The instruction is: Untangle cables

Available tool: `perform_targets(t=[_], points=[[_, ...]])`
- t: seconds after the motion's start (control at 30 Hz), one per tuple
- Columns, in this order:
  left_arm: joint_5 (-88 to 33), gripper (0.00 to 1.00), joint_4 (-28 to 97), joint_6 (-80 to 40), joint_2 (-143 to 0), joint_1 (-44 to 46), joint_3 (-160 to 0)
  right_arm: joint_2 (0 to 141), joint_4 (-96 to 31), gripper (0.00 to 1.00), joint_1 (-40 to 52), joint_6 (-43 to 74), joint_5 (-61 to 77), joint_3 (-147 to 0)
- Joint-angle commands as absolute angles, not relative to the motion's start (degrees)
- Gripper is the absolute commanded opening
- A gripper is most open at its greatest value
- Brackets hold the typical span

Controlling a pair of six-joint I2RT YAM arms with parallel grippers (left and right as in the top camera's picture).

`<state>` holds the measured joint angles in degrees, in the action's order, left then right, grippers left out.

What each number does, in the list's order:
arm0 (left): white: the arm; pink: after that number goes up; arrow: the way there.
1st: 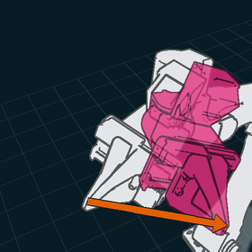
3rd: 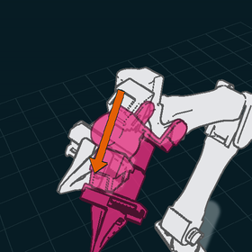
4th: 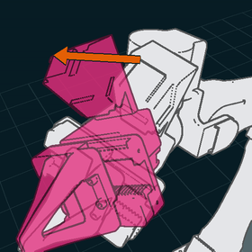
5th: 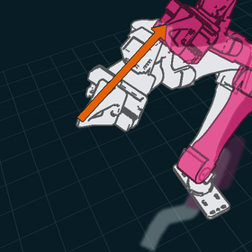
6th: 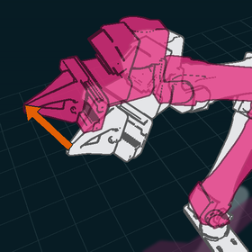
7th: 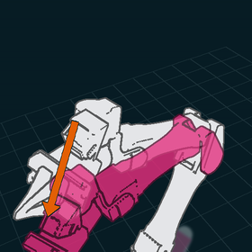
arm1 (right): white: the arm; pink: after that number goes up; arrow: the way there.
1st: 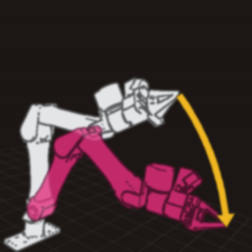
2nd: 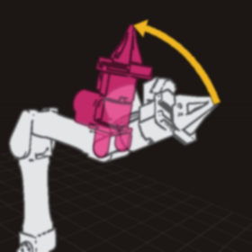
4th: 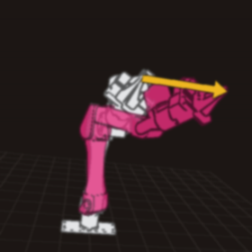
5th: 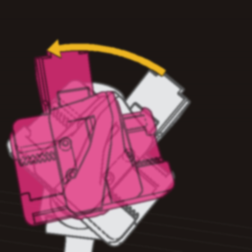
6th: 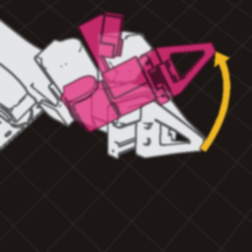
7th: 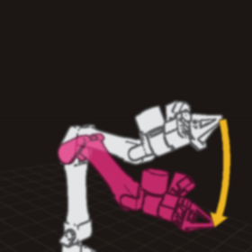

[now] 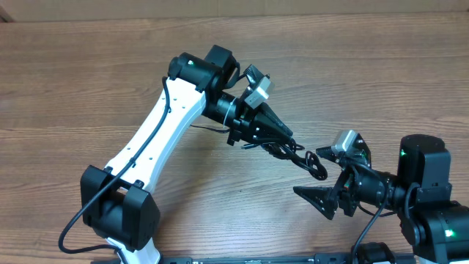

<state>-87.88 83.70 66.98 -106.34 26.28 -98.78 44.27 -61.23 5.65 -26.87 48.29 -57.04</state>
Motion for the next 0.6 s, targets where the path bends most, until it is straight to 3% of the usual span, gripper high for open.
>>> perform_targets(t=[0.0, 0.23, 0.37, 0.43, 0.47, 0.57], points=[[-90.6, 0.04, 83.5, 66.6, -104.1, 26.8, -100.6, 45.1, -60.6, 0.95, 5.5, -27.6, 49.1, -57.3], [-90.6, 0.04, 83.5, 66.6, -104.1, 27.0, -100.6, 51.4, -60.3, 0.9, 5.5, -27.5, 46.0, -57.3], [-90.6, 0.04, 83.5, 66.6, -104.1, 27.0, -100.6, 56.5, -59.9, 0.81, 5.5, -27.6, 45.9, -57.3], [-90.6, 0.04, 83.5, 66.6, -104.1, 27.0, -100.6, 58.7, -59.9, 0.7, 5.5, -27.5, 45.9, -57.3], [-90.6, 0.04, 83.5, 66.6, -104.1, 27.0, -100.6, 60.6, -60.1, 0.43, 5.5, -27.5, 45.8, -57.3], [-90.4, 0.04, 83.5, 66.6, -104.1, 26.5, -100.6, 61.9, -60.6, 0.09, 5.5, -26.8, 45.5, -57.3]])
